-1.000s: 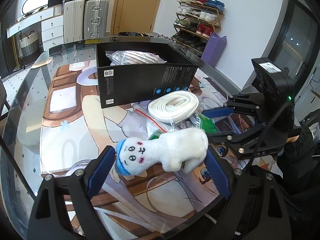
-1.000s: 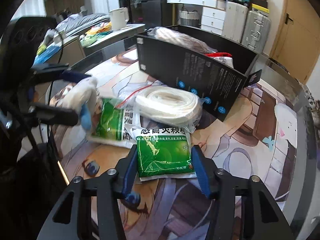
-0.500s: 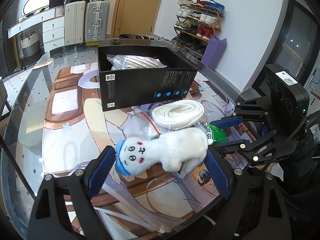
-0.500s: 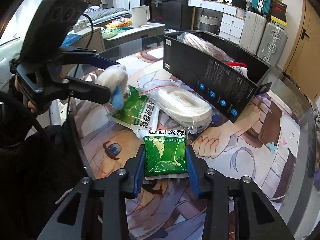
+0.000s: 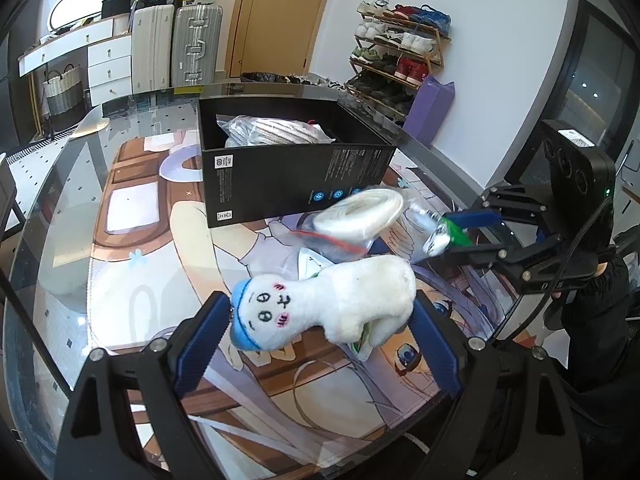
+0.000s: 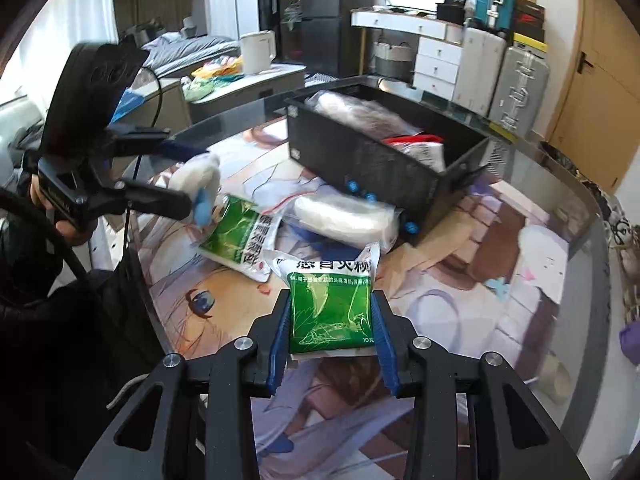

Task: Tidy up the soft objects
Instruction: 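Carry the plush toy and green sachet over the black box with both grippers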

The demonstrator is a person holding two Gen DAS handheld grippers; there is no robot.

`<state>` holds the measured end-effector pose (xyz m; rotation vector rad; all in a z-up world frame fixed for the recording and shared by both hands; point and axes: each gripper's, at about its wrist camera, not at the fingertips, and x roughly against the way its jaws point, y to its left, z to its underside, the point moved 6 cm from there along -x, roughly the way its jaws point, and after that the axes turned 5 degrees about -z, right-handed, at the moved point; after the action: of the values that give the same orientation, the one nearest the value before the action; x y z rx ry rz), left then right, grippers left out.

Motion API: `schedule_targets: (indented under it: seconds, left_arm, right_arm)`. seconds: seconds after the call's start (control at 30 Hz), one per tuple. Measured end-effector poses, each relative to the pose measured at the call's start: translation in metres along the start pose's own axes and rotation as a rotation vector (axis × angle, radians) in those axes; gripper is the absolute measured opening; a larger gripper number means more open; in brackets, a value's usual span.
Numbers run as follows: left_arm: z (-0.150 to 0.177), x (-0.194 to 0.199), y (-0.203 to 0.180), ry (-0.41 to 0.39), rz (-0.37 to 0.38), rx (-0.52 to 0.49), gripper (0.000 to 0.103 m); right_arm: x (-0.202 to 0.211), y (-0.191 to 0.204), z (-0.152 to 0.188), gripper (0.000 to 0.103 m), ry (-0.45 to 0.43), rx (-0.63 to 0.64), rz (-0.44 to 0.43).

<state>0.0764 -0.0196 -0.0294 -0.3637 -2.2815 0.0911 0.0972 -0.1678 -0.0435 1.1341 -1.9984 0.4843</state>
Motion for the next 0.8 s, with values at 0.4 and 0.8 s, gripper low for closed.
schedule_targets:
  seconds: [0.4,0.8]
  left_arm:
    - [-0.011,0.016,-0.001,-0.075,-0.082,-0.016,0.088]
    - [-0.016,0.017,0.001,-0.094,-0.095,-0.004,0.088]
  right_arm:
    - [0.019,-0.004,-0.008,0.038,-0.051,0.004,0.019]
    - [0.041,-0.009,-0.014,0.038,-0.120,-0.017,0.027]
